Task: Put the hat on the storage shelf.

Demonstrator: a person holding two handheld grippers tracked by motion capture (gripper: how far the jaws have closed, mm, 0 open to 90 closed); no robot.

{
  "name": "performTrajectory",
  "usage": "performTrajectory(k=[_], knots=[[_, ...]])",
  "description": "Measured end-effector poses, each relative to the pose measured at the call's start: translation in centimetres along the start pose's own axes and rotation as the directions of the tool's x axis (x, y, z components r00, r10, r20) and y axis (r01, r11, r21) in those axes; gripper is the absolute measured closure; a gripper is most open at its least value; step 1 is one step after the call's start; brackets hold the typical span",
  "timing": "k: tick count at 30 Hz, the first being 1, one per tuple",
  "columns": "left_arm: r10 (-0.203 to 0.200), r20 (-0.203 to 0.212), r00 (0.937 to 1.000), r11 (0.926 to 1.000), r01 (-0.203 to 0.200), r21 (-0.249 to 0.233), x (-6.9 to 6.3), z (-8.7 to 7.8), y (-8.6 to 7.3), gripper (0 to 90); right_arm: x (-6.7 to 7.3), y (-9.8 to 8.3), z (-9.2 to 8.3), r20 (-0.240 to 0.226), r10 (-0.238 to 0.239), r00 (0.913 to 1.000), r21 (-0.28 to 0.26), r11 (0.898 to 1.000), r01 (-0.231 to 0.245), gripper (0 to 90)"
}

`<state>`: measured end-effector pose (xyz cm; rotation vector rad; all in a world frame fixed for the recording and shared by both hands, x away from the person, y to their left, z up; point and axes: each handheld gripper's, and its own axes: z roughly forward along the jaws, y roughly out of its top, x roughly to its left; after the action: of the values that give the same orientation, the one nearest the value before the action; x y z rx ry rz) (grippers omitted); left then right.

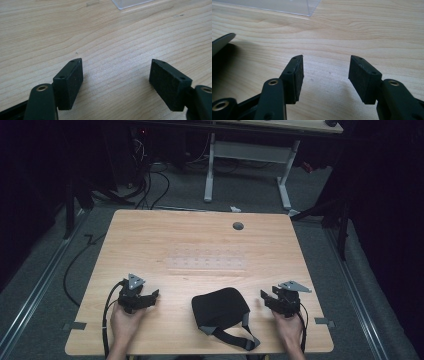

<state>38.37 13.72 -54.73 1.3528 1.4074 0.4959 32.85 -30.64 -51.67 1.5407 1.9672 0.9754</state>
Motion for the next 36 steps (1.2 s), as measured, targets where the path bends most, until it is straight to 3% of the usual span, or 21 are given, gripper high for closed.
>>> performTrajectory(k=[6,7,10,14,20,24,29,31,36], knots=[[0.000,0.000,1.0000,1.0000,0.000,0.000,0.0,0.0,0.0,27.6,0.5,0.2,-1.9,-0.045,0.002,0.9990,-0.045,0.999,-0.005,46.7],[0.000,0.000,1.0000,1.0000,0.000,0.000,0.0,0.0,0.0,27.5,0.7,0.3,-2.6,-0.075,0.002,0.9972,-0.062,0.998,-0.007,47.0],[0.000,0.000,1.0000,1.0000,0.000,0.000,0.0,0.0,0.0,27.6,1.0,0.4,-3.3,-0.100,0.003,0.9950,-0.080,0.997,-0.011,47.3],[0.000,0.000,1.0000,1.0000,0.000,0.000,0.0,0.0,0.0,27.7,2.1,0.6,-4.5,-0.161,-0.019,0.9867,-0.091,0.996,0.005,46.8],[0.000,0.000,1.0000,1.0000,0.000,0.000,0.0,0.0,0.0,27.6,3.4,0.6,-5.4,-0.195,-0.063,0.9788,-0.100,0.994,0.044,43.8],[0.000,-0.001,1.0000,1.0000,0.000,-0.002,0.0,0.0,0.0,27.7,4.3,0.5,-6.3,-0.243,-0.073,0.9672,-0.121,0.992,0.044,41.0],[-0.001,-0.001,1.0000,1.0000,0.001,-0.002,0.0,0.0,0.0,27.6,5.2,0.4,-6.2,-0.274,-0.080,0.9583,-0.110,0.993,0.052,40.2],[-0.001,-0.001,1.0000,1.0000,0.001,-0.002,0.0,0.0,0.0,27.7,5.8,0.4,-5.4,-0.292,-0.103,0.9510,-0.096,0.992,0.078,40.1],[0.000,-0.001,1.0000,1.0000,0.000,-0.002,0.0,0.1,0.0,27.5,6.9,0.1,-3.7,-0.323,-0.088,0.9424,-0.054,0.996,0.075,39.0]])
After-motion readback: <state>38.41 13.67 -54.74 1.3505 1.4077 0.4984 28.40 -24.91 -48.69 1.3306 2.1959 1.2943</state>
